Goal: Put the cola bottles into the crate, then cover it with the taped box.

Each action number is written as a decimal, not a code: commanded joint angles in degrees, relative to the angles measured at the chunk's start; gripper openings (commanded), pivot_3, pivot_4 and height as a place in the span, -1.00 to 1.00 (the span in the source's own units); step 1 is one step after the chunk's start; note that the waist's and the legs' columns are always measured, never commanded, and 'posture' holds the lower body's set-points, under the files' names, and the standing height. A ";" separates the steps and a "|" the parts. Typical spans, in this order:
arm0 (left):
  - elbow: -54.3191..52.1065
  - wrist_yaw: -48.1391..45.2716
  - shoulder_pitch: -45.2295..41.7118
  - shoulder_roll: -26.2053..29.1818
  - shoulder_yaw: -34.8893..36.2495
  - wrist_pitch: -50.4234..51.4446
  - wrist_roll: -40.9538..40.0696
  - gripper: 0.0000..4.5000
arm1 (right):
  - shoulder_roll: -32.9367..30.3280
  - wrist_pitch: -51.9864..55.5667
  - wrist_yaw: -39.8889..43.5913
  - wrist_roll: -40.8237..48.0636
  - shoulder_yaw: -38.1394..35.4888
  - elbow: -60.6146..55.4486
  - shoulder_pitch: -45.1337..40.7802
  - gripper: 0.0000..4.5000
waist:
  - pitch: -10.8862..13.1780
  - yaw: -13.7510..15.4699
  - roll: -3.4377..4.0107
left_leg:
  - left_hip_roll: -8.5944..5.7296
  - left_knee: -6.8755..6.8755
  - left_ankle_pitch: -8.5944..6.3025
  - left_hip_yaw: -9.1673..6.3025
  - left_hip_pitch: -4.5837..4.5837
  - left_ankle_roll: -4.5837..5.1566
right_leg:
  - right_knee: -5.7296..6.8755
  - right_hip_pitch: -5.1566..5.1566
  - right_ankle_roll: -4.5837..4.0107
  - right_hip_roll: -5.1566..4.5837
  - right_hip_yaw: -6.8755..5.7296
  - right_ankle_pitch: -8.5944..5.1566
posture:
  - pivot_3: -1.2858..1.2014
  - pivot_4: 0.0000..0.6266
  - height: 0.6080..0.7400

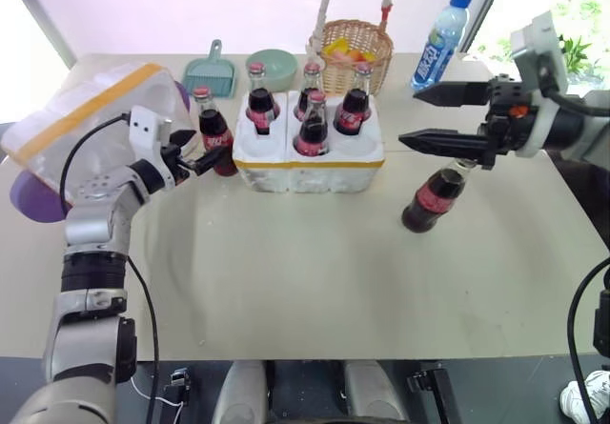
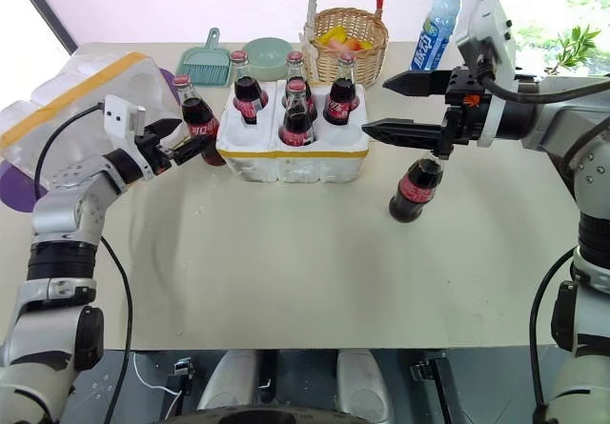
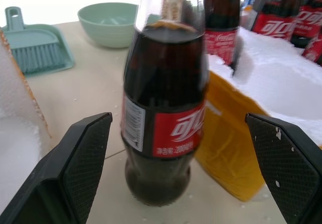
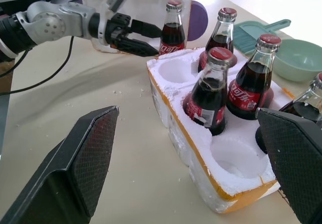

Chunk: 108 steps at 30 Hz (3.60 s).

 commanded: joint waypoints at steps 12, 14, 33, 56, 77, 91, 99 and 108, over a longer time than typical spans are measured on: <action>19.82 0.32 -11.92 -3.75 -1.22 -11.84 5.59 0.97 | -0.22 0.81 -1.77 2.31 -2.78 -2.50 -0.04 1.00 | 0.00 0.19 -0.01 | -0.03 0.01 0.00 0.00 -0.04 0.00 | 0.00 -0.01 0.01 -0.01 -0.01 0.00 | 0.03 -0.52 1.00; 22.37 0.35 -13.19 -3.98 -1.30 -13.17 6.11 0.97 | -0.17 0.82 -1.90 2.37 -2.59 -2.42 -0.26 1.00 | 0.00 -0.04 0.00 | -0.03 0.00 0.00 -0.01 -0.04 0.00 | 0.00 -0.02 0.01 0.00 0.00 0.00 | 0.03 -0.52 1.00; -1.25 -19.09 -6.26 9.22 2.18 8.10 -6.14 0.23 | -0.51 0.60 -2.59 2.75 -3.53 -3.26 1.44 1.00 | 0.11 -1.15 -0.13 | 0.04 -0.11 0.00 -0.02 -0.16 0.00 | 0.01 -0.21 -0.01 0.03 0.00 -0.01 | 0.03 -0.52 1.00; 13.38 -16.67 -22.24 -3.26 -7.25 0.20 1.36 0.23 | 0.55 1.34 -5.71 3.18 -4.57 -4.42 3.43 1.00 | 0.13 0.18 -0.16 | -0.03 0.03 0.01 -0.04 -0.14 0.00 | 0.05 -0.13 0.02 0.03 -0.02 0.01 | 0.03 -0.52 1.00; 18.95 -11.13 -19.33 -8.69 -10.73 -6.53 9.88 0.98 | 0.57 -0.06 -6.98 1.98 -4.66 -5.96 5.69 1.00 | 0.05 1.56 -0.11 | -0.07 0.09 0.04 -0.05 0.09 0.04 | 0.05 0.18 0.04 -0.01 -0.03 0.02 | 0.03 -0.52 1.00; -13.93 -30.52 -15.76 7.63 2.39 25.63 -19.67 0.98 | -4.05 11.91 -8.48 22.81 -29.23 -20.93 22.82 1.00 | 0.11 0.15 -0.16 | 0.01 -0.03 0.03 -0.09 -0.11 0.05 | 0.00 -0.05 0.03 0.00 -0.05 0.01 | 0.03 -0.52 1.00; -30.35 -37.64 -2.81 13.63 -8.33 21.61 -16.57 0.98 | 0.22 7.55 -9.95 12.82 -38.51 -29.65 53.81 1.00 | 0.08 0.40 -0.22 | 0.00 -0.05 0.03 -0.14 0.68 0.04 | -0.32 0.91 -0.14 0.01 -0.12 -0.10 | 0.03 -0.52 1.00; -27.85 -30.23 -4.14 5.27 -13.56 16.73 -11.85 0.98 | 12.17 -4.18 -22.91 -0.73 -28.31 -27.35 57.78 1.00 | 0.07 -0.13 -0.25 | 0.04 -0.13 0.02 -0.06 0.91 0.04 | -0.39 1.03 -0.01 0.14 0.04 -0.03 | 0.03 -0.52 1.00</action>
